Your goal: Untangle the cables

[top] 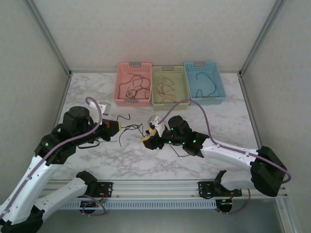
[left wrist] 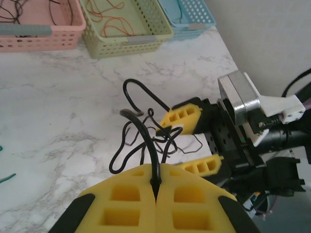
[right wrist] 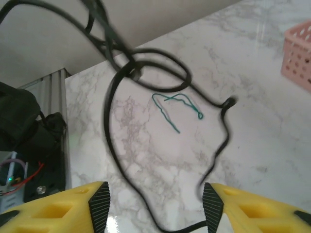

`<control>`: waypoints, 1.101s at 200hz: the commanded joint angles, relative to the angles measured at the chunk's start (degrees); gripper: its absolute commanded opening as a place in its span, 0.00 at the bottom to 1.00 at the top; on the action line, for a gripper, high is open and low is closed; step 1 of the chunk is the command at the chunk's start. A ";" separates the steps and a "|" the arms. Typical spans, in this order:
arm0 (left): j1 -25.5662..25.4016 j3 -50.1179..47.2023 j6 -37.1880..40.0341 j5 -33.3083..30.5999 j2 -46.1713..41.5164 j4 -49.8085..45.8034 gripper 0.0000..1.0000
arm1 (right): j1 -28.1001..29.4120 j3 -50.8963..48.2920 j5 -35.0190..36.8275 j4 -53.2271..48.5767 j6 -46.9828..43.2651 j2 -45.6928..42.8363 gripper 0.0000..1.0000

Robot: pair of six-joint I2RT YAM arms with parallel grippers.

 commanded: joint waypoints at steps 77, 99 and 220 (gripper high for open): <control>0.36 3.30 0.25 3.82 -1.12 -1.93 0.00 | -1.52 3.34 -5.59 5.02 -2.40 3.25 0.41; 0.36 3.01 -0.01 2.87 -1.09 -1.96 0.00 | -1.45 2.96 -4.95 5.07 -2.28 2.70 0.27; 0.38 7.49 3.64 -17.18 -2.51 -11.77 0.00 | -2.55 4.18 7.37 -17.69 -2.37 -4.04 0.00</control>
